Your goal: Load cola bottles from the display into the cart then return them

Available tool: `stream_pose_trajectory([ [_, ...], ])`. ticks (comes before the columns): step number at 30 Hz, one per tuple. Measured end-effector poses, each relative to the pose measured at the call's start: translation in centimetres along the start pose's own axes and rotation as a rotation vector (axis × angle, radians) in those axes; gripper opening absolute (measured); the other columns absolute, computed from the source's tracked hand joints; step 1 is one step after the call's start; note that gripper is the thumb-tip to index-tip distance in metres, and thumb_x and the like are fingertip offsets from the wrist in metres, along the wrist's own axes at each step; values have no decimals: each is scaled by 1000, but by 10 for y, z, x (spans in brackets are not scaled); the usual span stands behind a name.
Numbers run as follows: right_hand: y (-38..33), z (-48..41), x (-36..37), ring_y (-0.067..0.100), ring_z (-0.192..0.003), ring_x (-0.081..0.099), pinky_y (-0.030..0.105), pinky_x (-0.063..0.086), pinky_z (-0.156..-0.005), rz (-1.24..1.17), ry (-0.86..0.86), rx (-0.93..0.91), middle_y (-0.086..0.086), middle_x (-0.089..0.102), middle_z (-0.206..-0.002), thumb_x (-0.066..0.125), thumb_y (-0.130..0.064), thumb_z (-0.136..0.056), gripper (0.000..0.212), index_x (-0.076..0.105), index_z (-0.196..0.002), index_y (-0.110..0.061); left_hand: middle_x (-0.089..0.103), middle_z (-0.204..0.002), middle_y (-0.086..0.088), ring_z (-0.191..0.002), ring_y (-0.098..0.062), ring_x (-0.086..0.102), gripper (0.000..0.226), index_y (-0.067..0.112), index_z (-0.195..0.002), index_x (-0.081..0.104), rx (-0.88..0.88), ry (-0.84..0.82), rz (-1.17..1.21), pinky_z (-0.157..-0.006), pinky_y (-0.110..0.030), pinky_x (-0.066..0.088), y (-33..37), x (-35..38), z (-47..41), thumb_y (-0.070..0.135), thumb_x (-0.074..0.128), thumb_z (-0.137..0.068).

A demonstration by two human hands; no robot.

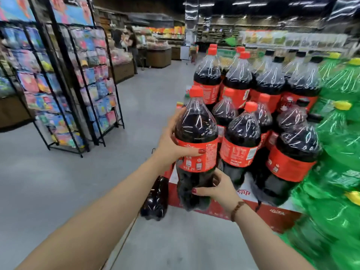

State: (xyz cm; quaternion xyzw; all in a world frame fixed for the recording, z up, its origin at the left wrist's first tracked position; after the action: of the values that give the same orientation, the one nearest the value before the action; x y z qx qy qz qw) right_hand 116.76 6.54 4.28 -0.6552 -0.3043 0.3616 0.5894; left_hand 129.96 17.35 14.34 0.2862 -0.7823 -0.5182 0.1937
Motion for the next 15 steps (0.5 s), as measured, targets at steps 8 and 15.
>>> stream_pose_trajectory([
  [8, 13, -69, 3, 5, -100, 65, 22, 54, -82, 60, 58, 22, -4, 70, -109, 86, 5, -59, 62, 61, -109, -22, 53, -139, 0, -127, -17, 54, 105, 36, -136, 44, 94, -53, -44, -100, -37, 49, -44, -18, -63, 7, 90, -45],
  [15, 47, -89, -1, 6, -102, 65, 18, 51, -81, 66, 162, 27, -2, 69, -111, 84, 9, -60, 68, 58, -119, -12, 48, -141, 2, -131, -17, 49, 107, 21, -142, 37, 110, -136, -110, -107, -47, 44, -79, -12, -79, 3, 89, -51],
])
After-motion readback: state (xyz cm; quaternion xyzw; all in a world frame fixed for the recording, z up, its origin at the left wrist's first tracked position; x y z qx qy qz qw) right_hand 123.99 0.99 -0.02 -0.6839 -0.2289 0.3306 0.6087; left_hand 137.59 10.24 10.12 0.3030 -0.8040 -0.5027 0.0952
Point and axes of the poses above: each hand's wrist, its own z-axis away from the middle knuckle, its own x-axis out of the palm, y = z × x, the point moved 4 cm from there along -z, towards the middle knuckle
